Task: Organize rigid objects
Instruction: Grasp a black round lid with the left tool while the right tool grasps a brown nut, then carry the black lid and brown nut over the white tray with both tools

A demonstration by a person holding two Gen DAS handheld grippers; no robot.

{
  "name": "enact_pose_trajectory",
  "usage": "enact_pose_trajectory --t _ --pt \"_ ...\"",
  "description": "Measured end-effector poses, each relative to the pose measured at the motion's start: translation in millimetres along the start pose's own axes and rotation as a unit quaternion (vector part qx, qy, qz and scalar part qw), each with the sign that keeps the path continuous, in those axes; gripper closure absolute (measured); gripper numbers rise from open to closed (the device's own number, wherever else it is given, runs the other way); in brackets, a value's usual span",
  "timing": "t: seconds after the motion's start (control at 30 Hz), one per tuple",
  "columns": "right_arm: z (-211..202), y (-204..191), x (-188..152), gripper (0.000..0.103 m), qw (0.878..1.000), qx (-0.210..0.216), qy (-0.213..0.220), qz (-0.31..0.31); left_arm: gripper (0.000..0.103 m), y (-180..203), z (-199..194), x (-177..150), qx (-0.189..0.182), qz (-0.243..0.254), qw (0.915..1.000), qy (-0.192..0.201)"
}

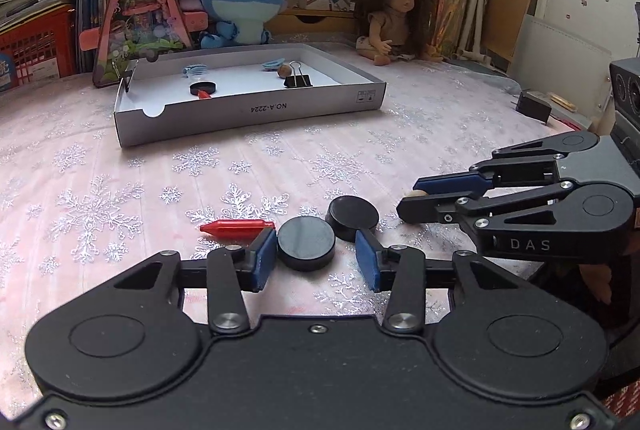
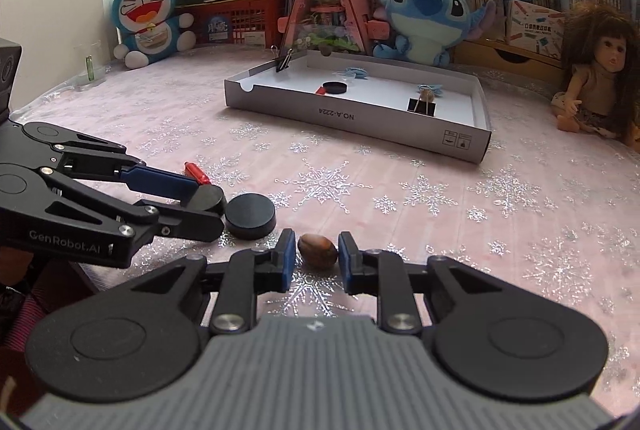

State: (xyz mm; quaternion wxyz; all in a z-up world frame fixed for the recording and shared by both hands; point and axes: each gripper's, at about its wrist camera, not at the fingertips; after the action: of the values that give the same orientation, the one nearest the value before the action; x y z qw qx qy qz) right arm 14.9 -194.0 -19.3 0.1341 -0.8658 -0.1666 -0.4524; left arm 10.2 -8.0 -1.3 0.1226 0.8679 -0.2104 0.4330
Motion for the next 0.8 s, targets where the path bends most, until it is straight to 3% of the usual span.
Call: enact_pose_trajectory --t 0.13,0.23,0.3,0.53,0.57,0.6,0.63,0.8 --pt "0 0 -1 0.068 1.0 -0.002 0.004 0.0 0.073 -2 2 1 0.008 -0.003 1.0 -0.001" --pt "-1 0 -1 0.068 1.0 -0.002 0.007 0.0 0.073 -4 1 1 0.011 -0.005 0.9999 0.0" --pt "-1 1 -2 0.055 1.0 -0.004 0.01 0.0 0.073 -4 1 0 0.016 -0.006 0.9999 0.002" --pt "-1 2 -6 0.053 1.0 -0.014 0.007 0.003 0.073 -7 -2 1 0.021 -0.01 0.9997 0.005" --pt "-1 1 -7 0.055 1.0 -0.015 0.009 0.004 0.073 -7 -2 1 0.02 -0.011 0.9997 0.006" --pt "-2 1 -7 0.071 1.0 -0.013 0.009 0.005 0.073 -7 -3 2 0.02 -0.012 0.9997 0.008" --pt "-2 1 -6 0.075 1.0 -0.012 0.009 0.006 0.073 -8 -4 3 0.02 -0.012 0.9997 0.009" --pt "-7 5 1 0.076 0.999 -0.023 0.038 0.018 0.073 -12 -7 12 0.025 -0.012 0.9994 0.021"
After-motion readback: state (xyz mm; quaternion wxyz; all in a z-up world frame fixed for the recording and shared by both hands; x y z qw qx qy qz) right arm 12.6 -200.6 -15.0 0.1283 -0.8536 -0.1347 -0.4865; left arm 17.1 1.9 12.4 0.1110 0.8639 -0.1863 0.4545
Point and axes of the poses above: each gripper's, at about its wrist camera, not at the fingertips, and z roughly the way its jaws point, y to its right, x to its top, and after that the axes turned 5 degrees about z, right-handed
